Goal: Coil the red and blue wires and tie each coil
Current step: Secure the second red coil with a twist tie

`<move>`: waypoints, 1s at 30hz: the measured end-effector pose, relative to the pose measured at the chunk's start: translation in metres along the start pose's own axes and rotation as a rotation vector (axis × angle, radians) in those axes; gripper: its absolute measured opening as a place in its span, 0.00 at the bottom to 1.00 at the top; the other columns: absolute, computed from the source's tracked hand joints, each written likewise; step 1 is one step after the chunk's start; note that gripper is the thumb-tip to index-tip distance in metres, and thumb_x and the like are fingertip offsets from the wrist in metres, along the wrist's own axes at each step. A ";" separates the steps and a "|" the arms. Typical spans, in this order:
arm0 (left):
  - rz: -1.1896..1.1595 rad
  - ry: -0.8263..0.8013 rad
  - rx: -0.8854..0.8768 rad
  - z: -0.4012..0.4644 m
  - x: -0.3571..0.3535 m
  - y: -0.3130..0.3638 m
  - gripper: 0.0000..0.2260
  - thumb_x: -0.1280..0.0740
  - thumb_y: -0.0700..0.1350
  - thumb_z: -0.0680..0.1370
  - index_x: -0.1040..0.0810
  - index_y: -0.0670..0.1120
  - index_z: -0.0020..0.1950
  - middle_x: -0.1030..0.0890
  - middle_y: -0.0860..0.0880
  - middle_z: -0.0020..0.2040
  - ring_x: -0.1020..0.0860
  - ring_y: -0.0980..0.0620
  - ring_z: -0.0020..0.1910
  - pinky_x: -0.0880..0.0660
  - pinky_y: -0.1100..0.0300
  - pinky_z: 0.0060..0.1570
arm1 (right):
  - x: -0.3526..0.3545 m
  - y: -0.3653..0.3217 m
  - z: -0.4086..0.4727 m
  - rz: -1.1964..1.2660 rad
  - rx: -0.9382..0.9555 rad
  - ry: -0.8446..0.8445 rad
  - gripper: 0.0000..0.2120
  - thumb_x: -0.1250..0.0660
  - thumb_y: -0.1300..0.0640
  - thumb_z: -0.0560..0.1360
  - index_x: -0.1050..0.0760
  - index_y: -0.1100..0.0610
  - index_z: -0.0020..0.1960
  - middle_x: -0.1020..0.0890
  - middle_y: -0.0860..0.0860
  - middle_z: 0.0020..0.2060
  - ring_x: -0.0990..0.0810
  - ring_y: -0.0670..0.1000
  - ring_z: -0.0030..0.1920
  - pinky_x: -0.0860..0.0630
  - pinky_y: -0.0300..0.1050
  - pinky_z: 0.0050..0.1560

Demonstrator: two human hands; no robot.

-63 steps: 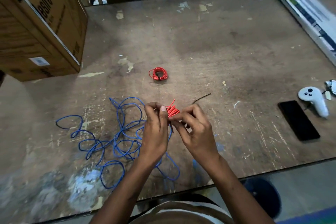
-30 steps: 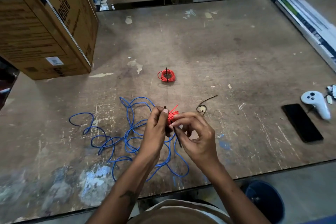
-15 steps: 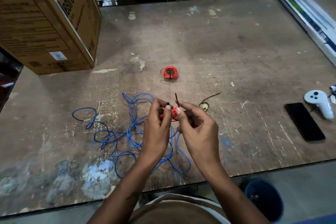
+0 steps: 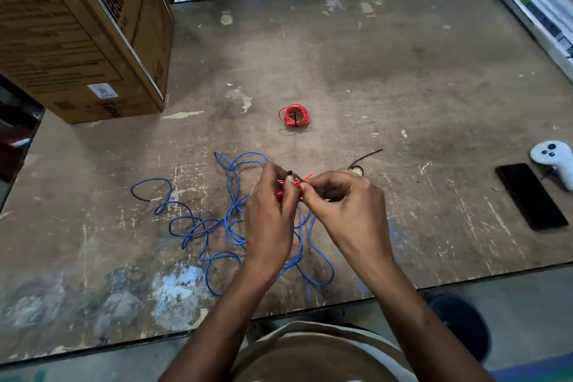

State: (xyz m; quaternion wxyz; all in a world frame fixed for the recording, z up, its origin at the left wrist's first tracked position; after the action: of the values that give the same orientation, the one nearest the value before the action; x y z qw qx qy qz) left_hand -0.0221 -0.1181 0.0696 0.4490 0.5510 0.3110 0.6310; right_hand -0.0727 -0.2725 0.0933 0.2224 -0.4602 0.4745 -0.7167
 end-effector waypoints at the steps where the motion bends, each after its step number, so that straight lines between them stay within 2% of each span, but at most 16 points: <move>1: 0.015 0.002 -0.016 0.000 0.000 0.002 0.07 0.36 0.49 0.86 0.28 0.49 0.49 0.21 0.54 0.40 0.22 0.51 0.39 0.24 0.44 0.42 | -0.001 0.000 0.000 0.002 -0.010 -0.015 0.02 0.21 0.52 0.73 0.11 0.49 0.42 0.12 0.41 0.40 0.14 0.40 0.39 0.17 0.45 0.45; 6: 0.044 0.022 -0.066 0.002 0.005 0.010 0.08 0.38 0.53 0.85 0.30 0.52 0.48 0.22 0.55 0.40 0.23 0.49 0.39 0.25 0.45 0.41 | -0.004 0.000 0.000 0.051 -0.028 -0.022 0.03 0.21 0.52 0.73 0.12 0.49 0.41 0.12 0.42 0.38 0.13 0.42 0.39 0.16 0.48 0.45; 12: 0.068 0.005 -0.086 0.001 0.005 0.011 0.07 0.39 0.53 0.85 0.31 0.54 0.49 0.22 0.55 0.41 0.23 0.48 0.41 0.26 0.46 0.42 | -0.006 0.001 -0.001 0.103 -0.037 -0.026 0.03 0.22 0.51 0.74 0.12 0.49 0.43 0.12 0.44 0.40 0.13 0.45 0.40 0.16 0.52 0.46; 19: 0.079 -0.003 -0.081 0.003 0.004 0.007 0.07 0.39 0.52 0.85 0.31 0.52 0.49 0.22 0.55 0.42 0.23 0.47 0.42 0.25 0.44 0.43 | -0.006 0.001 0.000 0.071 -0.036 -0.047 0.04 0.22 0.52 0.74 0.13 0.49 0.41 0.12 0.44 0.39 0.13 0.45 0.40 0.17 0.51 0.46; 23: 0.090 0.001 -0.089 0.003 0.004 0.009 0.07 0.38 0.52 0.85 0.31 0.53 0.49 0.22 0.55 0.42 0.23 0.48 0.41 0.26 0.45 0.42 | -0.008 0.003 -0.001 0.094 -0.053 -0.039 0.04 0.23 0.51 0.74 0.13 0.49 0.41 0.12 0.44 0.39 0.13 0.46 0.40 0.17 0.53 0.46; 30: 0.118 0.011 -0.115 0.003 0.005 0.011 0.06 0.38 0.51 0.85 0.31 0.53 0.50 0.22 0.55 0.42 0.24 0.47 0.41 0.27 0.48 0.42 | -0.007 0.000 -0.002 0.105 -0.053 -0.037 0.04 0.22 0.52 0.75 0.13 0.50 0.42 0.12 0.43 0.39 0.13 0.45 0.40 0.17 0.50 0.45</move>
State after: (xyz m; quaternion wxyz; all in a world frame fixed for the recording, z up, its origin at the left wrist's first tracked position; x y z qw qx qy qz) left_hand -0.0220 -0.1183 0.0820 0.4401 0.5384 0.2435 0.6761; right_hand -0.0712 -0.2666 0.0896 0.2562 -0.4535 0.5128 -0.6824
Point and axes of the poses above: each hand's wrist, its own z-axis towards the middle knuckle, its own x-axis out of the back of the hand, y = z × x, the point moved 8 cm from there along z, towards the middle knuckle
